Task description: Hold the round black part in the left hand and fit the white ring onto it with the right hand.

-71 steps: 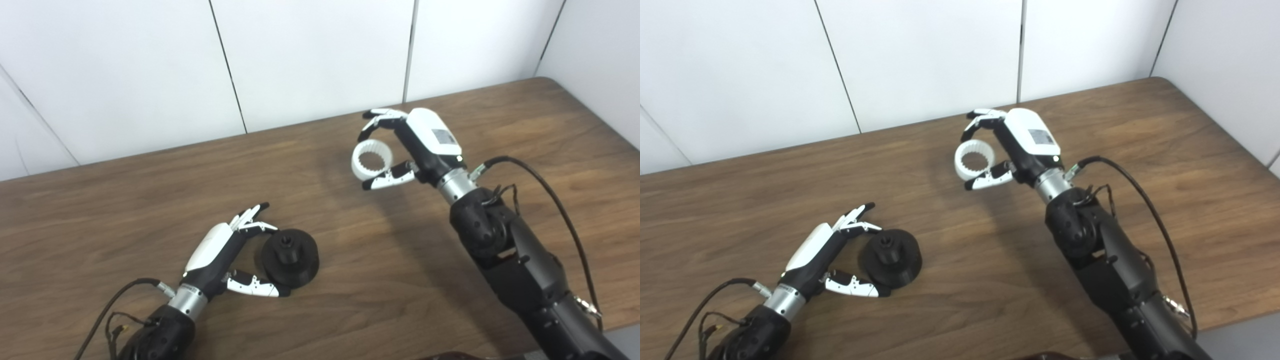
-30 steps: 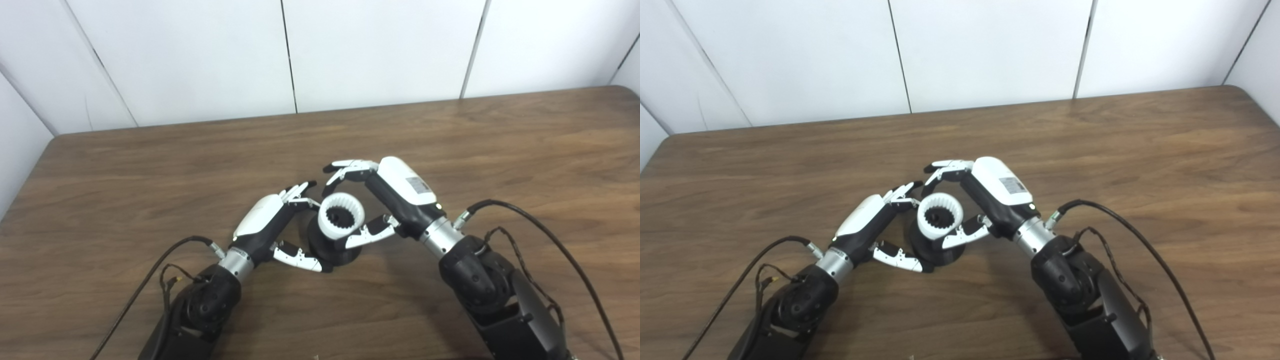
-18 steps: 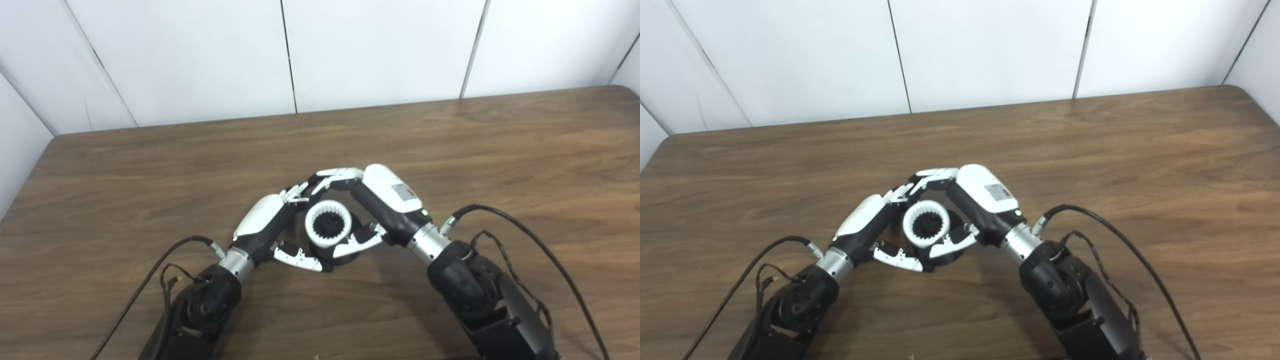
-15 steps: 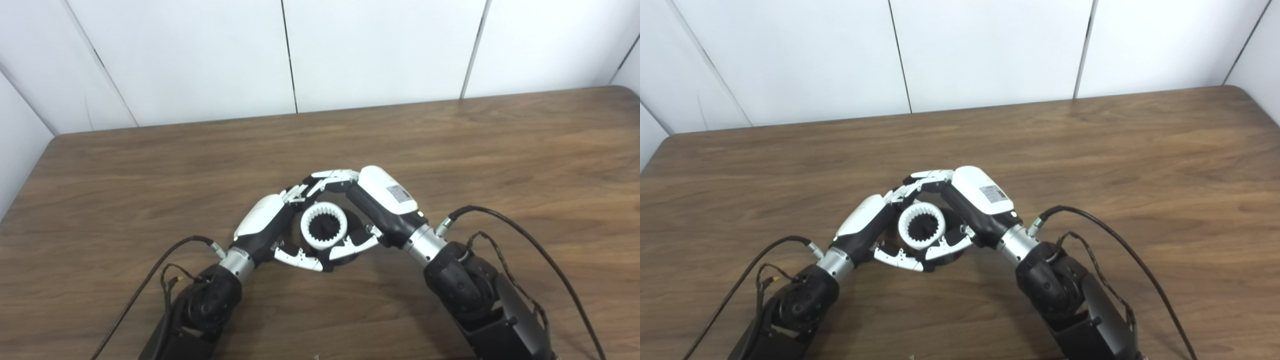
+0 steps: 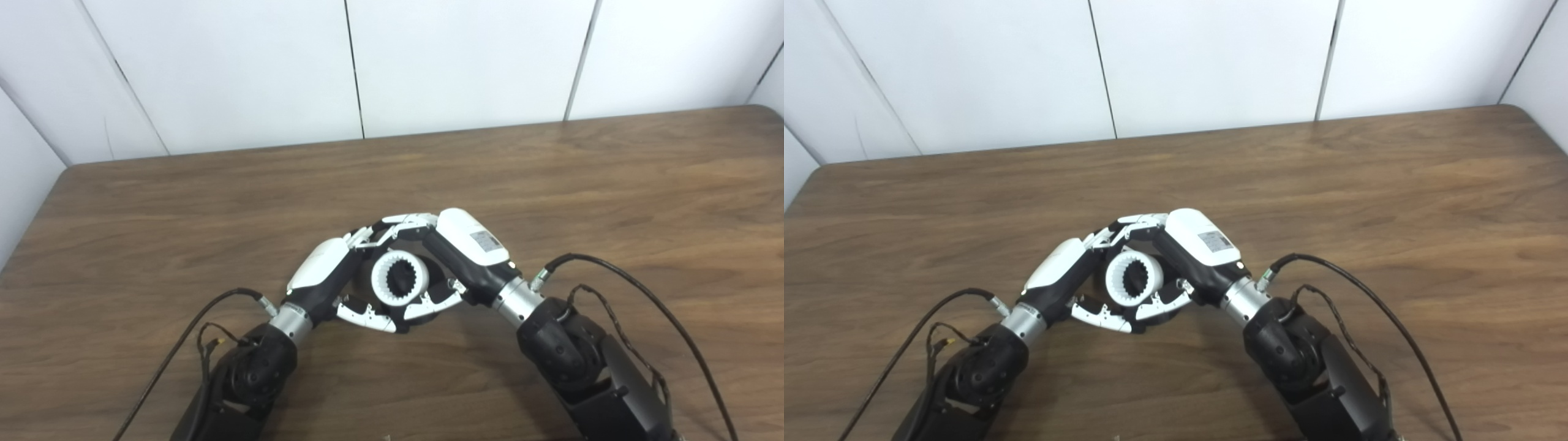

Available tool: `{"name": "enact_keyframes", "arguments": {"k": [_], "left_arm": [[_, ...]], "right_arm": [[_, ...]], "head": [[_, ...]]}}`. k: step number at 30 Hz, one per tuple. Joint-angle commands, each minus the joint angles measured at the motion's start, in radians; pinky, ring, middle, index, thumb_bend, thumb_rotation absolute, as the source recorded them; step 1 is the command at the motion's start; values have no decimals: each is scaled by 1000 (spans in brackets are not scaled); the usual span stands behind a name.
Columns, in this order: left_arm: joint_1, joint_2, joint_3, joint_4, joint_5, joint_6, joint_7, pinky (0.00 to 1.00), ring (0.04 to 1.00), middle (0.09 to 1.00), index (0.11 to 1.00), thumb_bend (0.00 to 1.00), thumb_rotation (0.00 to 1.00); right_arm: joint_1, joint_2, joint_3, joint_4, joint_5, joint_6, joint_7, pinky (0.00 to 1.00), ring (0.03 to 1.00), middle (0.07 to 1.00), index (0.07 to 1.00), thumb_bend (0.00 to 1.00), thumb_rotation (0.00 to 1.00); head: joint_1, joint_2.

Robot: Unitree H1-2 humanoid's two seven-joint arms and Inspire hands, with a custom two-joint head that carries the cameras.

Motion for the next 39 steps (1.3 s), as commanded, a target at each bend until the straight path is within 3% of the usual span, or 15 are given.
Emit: {"name": "enact_keyframes", "arguments": {"k": [1,20,39], "left_arm": [[-13,5,-4,-2,-8,-19,-15,1000,1000,1000,608,960,330],[-17,22,1,-1,-23,-18,-34,1000,1000,1000,608,960,327],[-13,37,9,-32,-23,-9,-46,1000,1000,1000,609,948,301]], "right_arm": [[-43,3,-21,-21,0,1,-6,835,818,810,490,520,144],[-60,0,-70,-25,-4,15,-13,839,827,821,491,517,147],[19,11,-73,35,-4,30,-55,826,822,811,491,517,145]], "head": [[1,0],[-7,5],[-9,17]]}}
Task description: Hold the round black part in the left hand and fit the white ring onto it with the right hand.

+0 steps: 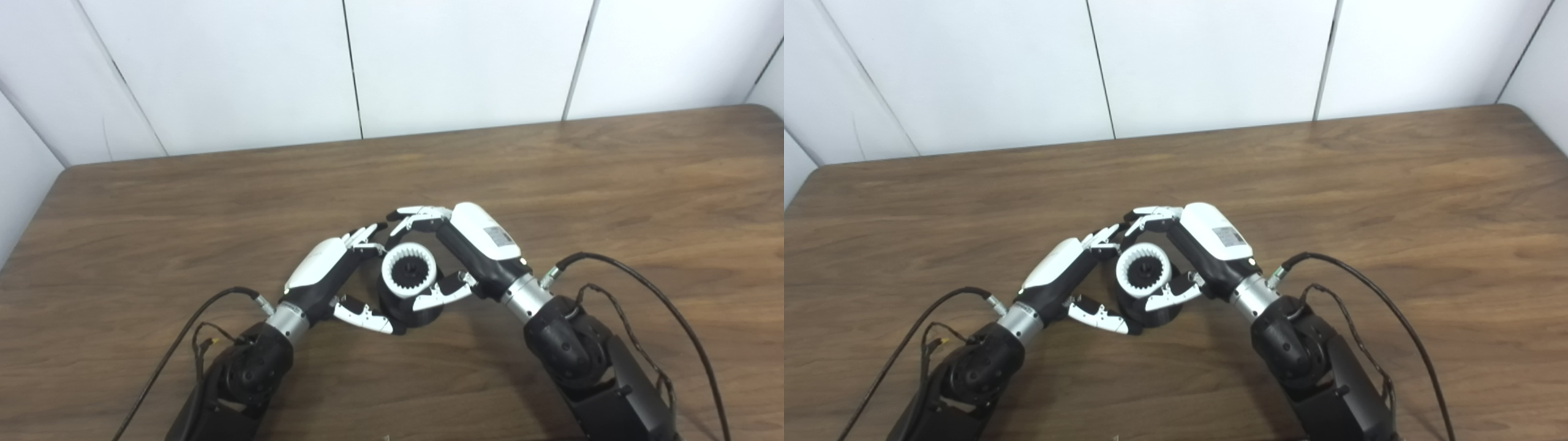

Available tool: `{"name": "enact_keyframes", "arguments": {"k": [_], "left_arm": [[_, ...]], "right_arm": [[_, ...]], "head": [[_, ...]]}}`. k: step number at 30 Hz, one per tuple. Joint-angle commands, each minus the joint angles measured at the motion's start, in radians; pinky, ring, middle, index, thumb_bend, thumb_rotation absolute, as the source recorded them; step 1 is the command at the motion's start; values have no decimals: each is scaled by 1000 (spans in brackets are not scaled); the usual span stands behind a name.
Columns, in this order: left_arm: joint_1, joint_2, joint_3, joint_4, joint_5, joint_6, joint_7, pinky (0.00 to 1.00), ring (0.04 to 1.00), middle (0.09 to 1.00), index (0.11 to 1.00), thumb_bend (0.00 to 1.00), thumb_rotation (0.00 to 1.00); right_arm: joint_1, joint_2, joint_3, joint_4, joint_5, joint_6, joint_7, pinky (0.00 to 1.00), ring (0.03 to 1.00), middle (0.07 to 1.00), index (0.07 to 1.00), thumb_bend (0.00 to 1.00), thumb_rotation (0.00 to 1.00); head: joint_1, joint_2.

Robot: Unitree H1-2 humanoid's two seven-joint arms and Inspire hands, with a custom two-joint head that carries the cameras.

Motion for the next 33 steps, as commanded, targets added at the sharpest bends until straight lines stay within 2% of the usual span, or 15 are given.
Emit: {"name": "enact_keyframes", "arguments": {"k": [1,11,33], "left_arm": [[-11,22,4,-26,-5,-6,-23,1000,1000,1000,609,949,303],[-13,23,2,-28,-4,-4,-25,1000,1000,1000,607,957,315],[-16,16,-1,-38,-10,7,-34,1000,1000,1000,609,951,299]], "right_arm": [[-2,-6,-23,10,-9,14,-22,826,821,810,491,517,145],[13,-13,-7,56,-19,-5,-51,798,819,812,492,517,144],[19,-28,14,144,-25,-14,-73,809,823,821,493,518,146]], "head": [[-1,2],[-1,7],[1,12]]}}
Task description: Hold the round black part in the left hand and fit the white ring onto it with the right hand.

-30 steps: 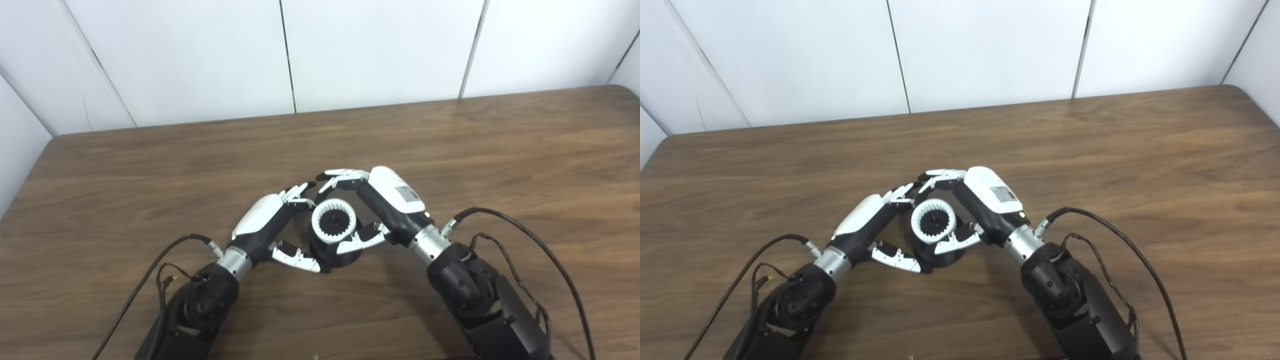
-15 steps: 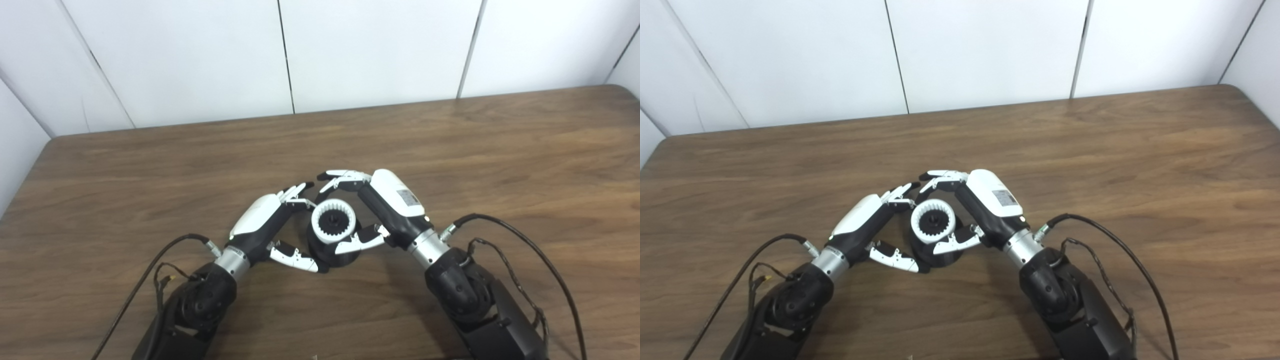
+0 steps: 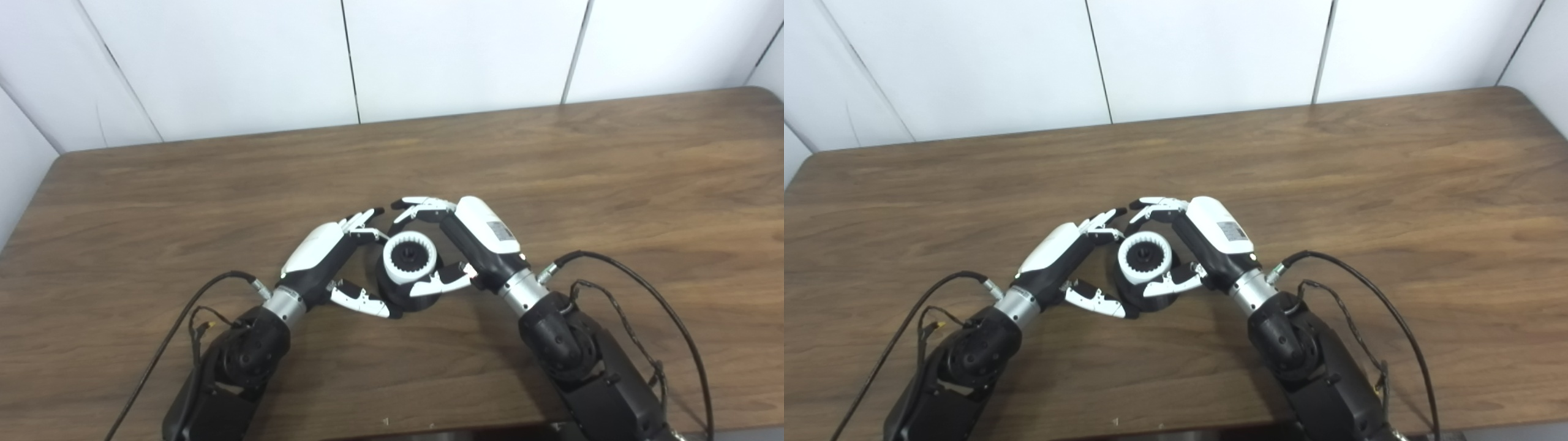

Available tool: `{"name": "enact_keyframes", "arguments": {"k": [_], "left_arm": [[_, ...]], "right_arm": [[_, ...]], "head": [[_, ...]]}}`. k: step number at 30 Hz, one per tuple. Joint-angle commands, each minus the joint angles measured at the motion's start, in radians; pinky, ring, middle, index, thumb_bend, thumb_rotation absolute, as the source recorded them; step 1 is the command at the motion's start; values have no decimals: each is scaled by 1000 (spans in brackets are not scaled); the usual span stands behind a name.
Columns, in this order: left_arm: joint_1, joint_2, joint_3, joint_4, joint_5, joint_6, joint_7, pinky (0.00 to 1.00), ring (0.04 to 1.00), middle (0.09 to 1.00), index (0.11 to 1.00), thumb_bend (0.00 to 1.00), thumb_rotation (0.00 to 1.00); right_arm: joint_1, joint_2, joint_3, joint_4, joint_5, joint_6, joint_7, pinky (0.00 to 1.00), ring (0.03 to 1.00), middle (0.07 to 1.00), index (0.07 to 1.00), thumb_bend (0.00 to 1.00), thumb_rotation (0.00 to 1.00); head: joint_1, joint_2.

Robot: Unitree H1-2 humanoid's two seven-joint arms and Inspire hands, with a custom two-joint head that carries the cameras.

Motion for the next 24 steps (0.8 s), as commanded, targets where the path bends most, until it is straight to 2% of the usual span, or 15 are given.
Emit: {"name": "enact_keyframes", "arguments": {"k": [1,4,5,7,15,24], "left_arm": [[-16,9,-3,-28,-9,-8,-23,1000,1000,1000,608,949,298],[-17,8,-3,-26,-7,-11,-22,1000,1000,1000,607,949,301],[-18,8,-3,-23,-6,-14,-20,1000,1000,1000,606,952,309],[-19,8,-2,-19,-6,-16,-19,1000,1000,1000,606,955,315],[-22,7,-2,-22,-5,-11,-23,1000,1000,1000,607,953,313],[-23,6,0,-22,-7,-9,-27,1000,1000,1000,607,952,303]], "right_arm": [[7,-33,-1,49,-39,37,20,803,823,824,494,518,148],[3,-34,0,40,-42,51,31,788,821,829,497,519,155],[2,-35,0,37,-43,55,34,782,822,834,629,737,260],[-1,-36,0,34,-44,60,40,782,824,838,666,802,302],[-6,-44,7,15,-45,94,75,810,838,855,703,851,326],[-15,-60,25,1,-46,123,120,853,875,893,762,910,417]], "head": [[-2,-1],[-1,-1],[-1,-1],[-1,0],[-3,-2],[-6,-5]]}}
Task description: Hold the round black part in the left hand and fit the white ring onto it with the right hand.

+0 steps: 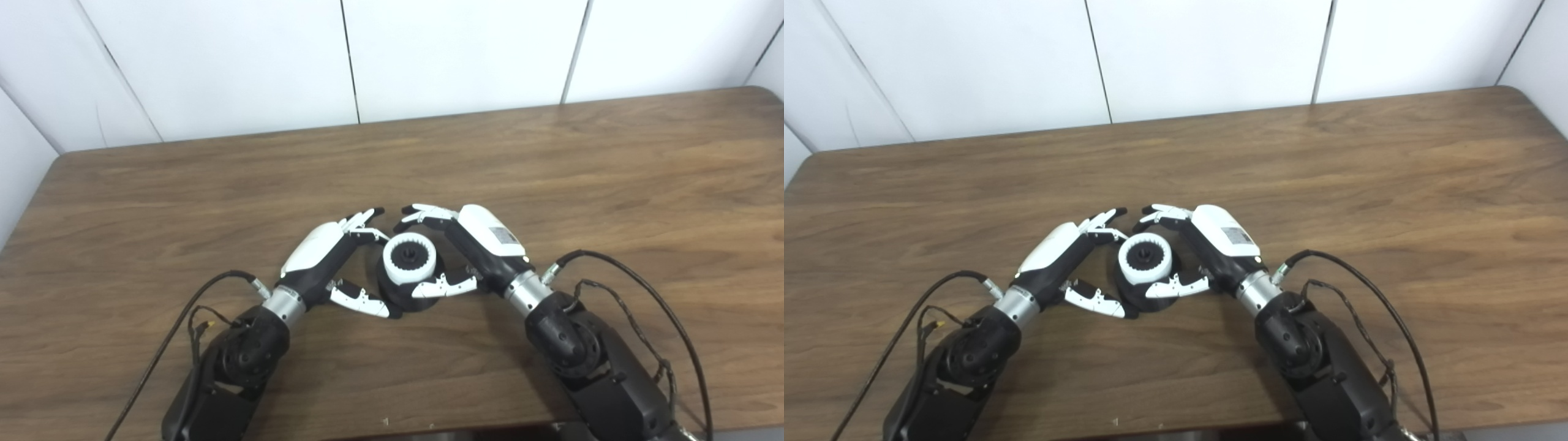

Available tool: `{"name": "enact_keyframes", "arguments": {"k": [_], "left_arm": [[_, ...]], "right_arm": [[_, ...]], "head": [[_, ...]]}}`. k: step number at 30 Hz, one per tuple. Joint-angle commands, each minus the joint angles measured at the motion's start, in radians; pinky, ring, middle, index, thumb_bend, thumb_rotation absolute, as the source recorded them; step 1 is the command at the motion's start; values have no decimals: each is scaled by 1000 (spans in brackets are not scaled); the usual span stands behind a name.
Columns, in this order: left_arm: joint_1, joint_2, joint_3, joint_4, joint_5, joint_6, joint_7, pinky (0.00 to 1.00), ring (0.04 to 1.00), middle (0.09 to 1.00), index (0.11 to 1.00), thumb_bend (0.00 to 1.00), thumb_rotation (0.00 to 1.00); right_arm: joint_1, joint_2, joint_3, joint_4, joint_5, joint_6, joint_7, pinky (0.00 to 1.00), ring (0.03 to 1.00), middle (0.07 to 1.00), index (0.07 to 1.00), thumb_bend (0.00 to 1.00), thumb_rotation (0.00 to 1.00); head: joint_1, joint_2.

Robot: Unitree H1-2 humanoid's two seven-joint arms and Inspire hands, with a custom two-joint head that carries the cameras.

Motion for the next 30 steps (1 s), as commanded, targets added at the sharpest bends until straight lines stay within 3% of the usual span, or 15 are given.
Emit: {"name": "enact_keyframes", "arguments": {"k": [1,10,23,30], "left_arm": [[-22,5,-3,-22,-6,-6,-18,1000,1000,1000,606,953,301],[-22,4,0,-22,-5,-7,-19,1000,1000,1000,605,954,303],[-22,3,2,-15,-4,-13,-15,1000,1000,1000,608,947,301],[-22,3,3,-13,-4,-14,-14,1000,1000,1000,609,947,297]], "right_arm": [[-10,-26,13,-5,-35,39,52,858,881,898,769,919,432],[-18,-48,32,-28,-26,93,112,871,925,943,860,999,541],[16,-61,-29,-40,175,49,121,786,901,947,924,1000,601],[35,-76,-54,-41,281,12,128,809,911,949,929,1000,610]], "head": [[-1,1],[-2,1],[-2,1],[-3,1]]}}
